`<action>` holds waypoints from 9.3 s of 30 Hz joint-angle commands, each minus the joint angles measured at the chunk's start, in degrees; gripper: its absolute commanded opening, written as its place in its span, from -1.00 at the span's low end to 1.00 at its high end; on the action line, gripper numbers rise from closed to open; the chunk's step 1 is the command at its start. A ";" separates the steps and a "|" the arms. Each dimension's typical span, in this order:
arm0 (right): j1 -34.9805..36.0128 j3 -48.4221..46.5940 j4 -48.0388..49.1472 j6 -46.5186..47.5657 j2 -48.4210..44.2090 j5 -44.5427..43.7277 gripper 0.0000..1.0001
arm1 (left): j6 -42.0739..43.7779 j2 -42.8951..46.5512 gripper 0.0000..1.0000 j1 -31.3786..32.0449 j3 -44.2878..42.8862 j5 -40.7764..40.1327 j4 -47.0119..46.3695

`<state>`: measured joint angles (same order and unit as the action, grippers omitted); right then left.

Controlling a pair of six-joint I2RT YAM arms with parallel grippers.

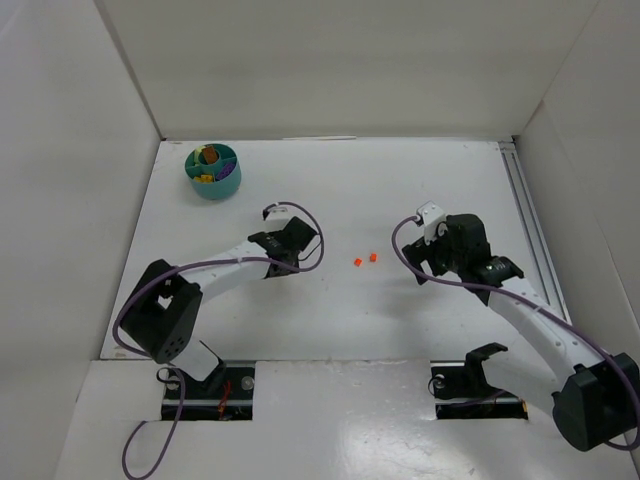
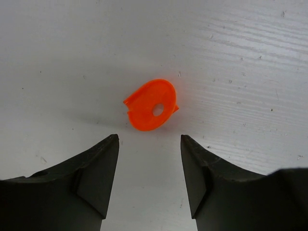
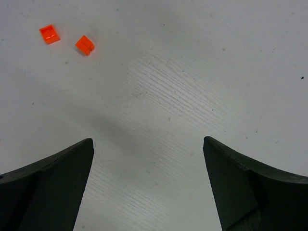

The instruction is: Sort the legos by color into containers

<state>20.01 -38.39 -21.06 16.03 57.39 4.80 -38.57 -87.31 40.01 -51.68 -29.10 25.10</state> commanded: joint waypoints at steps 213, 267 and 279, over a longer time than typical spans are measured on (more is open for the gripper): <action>-19.04 2.80 -3.11 -5.13 -13.09 1.09 0.99 | 15.11 -27.65 -0.54 13.43 -24.87 14.60 -17.98; -19.57 -15.40 8.14 0.84 12.92 -0.93 0.99 | 19.85 -37.93 -0.75 -31.74 -70.31 0.54 -7.00; -19.57 -17.07 9.19 0.23 16.79 -1.99 0.99 | 22.39 -41.54 -0.63 -32.27 -71.01 -1.92 -8.05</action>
<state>0.75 -52.58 -14.37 16.51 74.00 3.79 -17.78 -128.31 7.81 -120.53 -28.75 17.87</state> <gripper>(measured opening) 0.993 0.186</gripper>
